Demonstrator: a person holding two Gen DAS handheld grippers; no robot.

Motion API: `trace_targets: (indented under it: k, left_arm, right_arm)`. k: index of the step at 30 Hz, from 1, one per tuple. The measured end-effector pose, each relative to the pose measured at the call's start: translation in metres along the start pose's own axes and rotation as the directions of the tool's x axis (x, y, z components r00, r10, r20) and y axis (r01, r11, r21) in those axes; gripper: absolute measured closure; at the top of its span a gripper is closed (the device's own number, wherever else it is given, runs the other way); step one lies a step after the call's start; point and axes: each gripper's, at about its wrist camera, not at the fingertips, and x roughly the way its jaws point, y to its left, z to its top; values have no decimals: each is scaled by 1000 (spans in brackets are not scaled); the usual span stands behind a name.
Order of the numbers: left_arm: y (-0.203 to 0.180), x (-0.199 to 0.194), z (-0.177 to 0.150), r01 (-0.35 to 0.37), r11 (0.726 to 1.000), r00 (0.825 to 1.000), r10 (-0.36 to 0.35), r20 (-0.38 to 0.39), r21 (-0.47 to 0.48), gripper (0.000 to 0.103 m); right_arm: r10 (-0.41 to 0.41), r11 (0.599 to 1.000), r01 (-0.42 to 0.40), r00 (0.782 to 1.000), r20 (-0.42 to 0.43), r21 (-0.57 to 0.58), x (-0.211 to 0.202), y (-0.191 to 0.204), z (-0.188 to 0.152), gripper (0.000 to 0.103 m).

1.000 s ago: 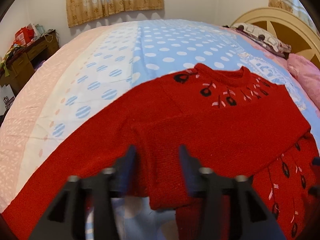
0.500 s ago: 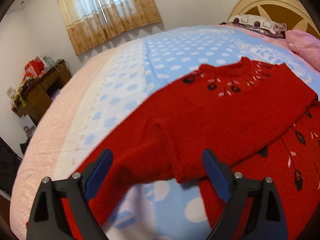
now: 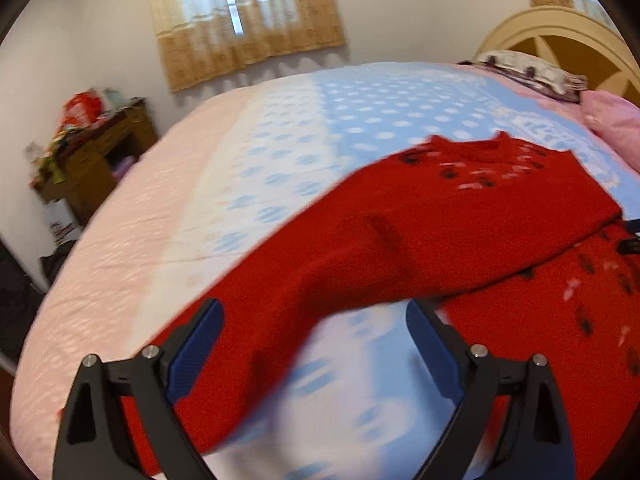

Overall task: Fold small clothes
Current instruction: 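Grasp the other sleeve cuff with the left tool and lift it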

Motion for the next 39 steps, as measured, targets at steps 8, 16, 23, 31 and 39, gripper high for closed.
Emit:
trace_targets:
  k: [8,16,23,31,39]
  left_arm:
    - [137,-21,-54,-299,936,954,286,-93,-185,7]
    - [200,-12,-101,-361,869,929,300,-219,-339,8]
    - [190,-1,-98,-192,876,971,103,-216,-443,30]
    - [174,15,-84,-131,909,973,42,-226,-396,77]
    - [193,-11,-76,-78,879,990,13,-140,-470,93]
  right_arm:
    - [1,995,2,1000,31,-99,-15,38,-45,24]
    - [-36,987,42,999,38,-158,-45,45,-87,24]
    - [-94,966,97,995,23,-239,-58,58,-102,24]
    - [-120,958,125,992,35,-258,-61,66,-102,24]
    - [-63,960,75,997,54,-271,-70,74,-102,24]
